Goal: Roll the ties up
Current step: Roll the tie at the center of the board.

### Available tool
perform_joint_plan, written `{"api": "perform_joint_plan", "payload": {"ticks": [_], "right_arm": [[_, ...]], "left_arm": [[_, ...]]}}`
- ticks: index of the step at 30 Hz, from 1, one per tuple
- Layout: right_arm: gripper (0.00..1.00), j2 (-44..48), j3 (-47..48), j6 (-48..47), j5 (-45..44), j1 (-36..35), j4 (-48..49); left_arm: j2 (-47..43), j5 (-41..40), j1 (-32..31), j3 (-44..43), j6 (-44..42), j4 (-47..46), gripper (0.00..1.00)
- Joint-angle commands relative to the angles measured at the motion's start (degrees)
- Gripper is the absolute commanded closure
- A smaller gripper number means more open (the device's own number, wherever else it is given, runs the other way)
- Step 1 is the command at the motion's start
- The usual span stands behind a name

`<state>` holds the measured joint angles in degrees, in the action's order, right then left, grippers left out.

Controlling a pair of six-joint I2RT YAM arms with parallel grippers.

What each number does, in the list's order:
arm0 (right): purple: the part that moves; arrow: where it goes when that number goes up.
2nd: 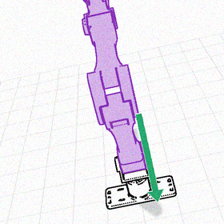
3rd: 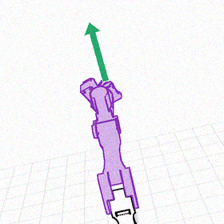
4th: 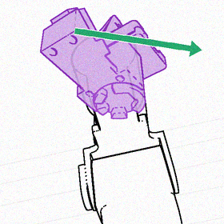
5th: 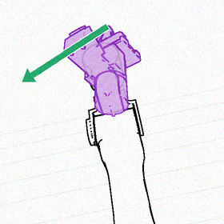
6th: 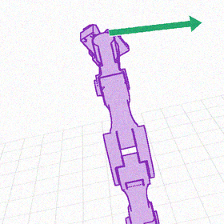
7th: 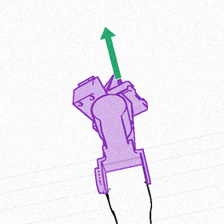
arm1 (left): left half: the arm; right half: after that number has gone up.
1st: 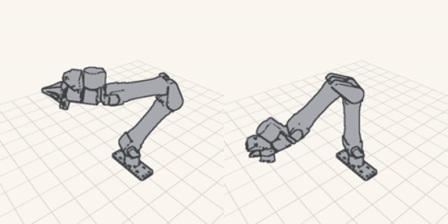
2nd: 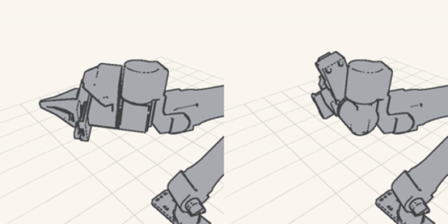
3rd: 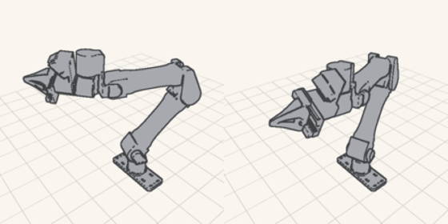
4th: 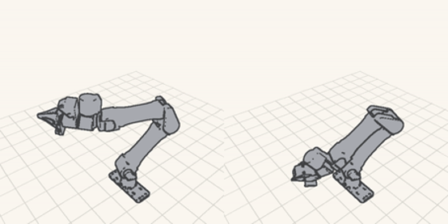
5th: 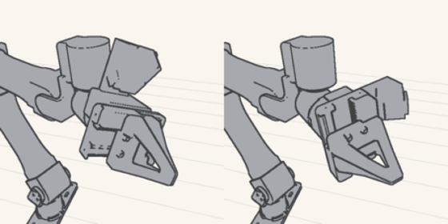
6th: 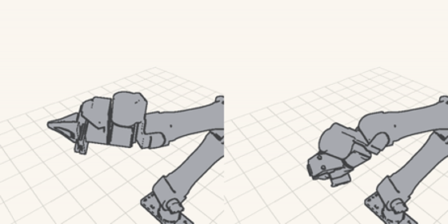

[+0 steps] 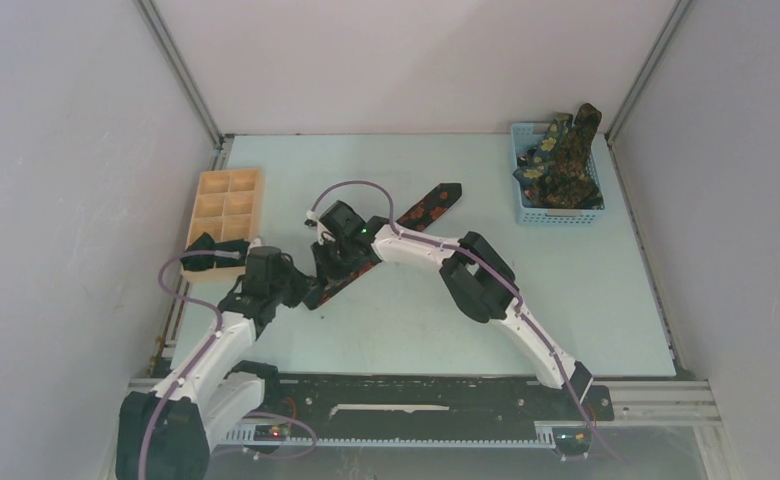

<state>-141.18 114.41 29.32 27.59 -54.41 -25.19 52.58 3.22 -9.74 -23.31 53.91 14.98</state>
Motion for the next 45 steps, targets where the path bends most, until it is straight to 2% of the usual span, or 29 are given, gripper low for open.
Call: {"api": "perform_joint_plan", "payload": {"ticks": [1, 9, 19, 32, 41, 43, 45], "right_arm": [[0.92, 3.10, 0.19, 0.73, 2.13, -1.74, 2.08], [0.93, 1.48, 0.26, 4.46, 7.69, -3.42, 6.59], [0.92, 3.67, 0.80, 0.43, -0.77, -1.24, 0.03], [0.89, 6.66, 0.85, -1.67, -3.75, 1.58, -2.51], [0.89, 11.10, -5.25, -1.90, -4.70, 3.98, -0.77], [0.89, 11.42, -5.95, -1.94, -4.66, 4.11, -0.53], [0.89, 11.45, -6.33, -1.83, -4.53, 4.14, -0.33]], "left_arm": [[-2.33, 0.36, -0.19, -0.71, -1.04, 1.35, 1.00], [-4.49, -1.38, -0.19, -1.61, -2.41, 5.15, 1.00], [-1.37, -1.74, -0.24, -1.89, -3.46, 4.70, 1.00], [1.02, -2.08, -0.27, -1.83, -3.75, 3.77, 1.00], [5.78, -1.31, -0.28, -1.83, -3.69, 0.24, 1.00], [6.79, -0.52, -0.28, -1.83, -3.43, -0.95, 0.98], [7.58, -0.01, -0.28, -1.82, -3.29, -1.82, 0.90]]}}
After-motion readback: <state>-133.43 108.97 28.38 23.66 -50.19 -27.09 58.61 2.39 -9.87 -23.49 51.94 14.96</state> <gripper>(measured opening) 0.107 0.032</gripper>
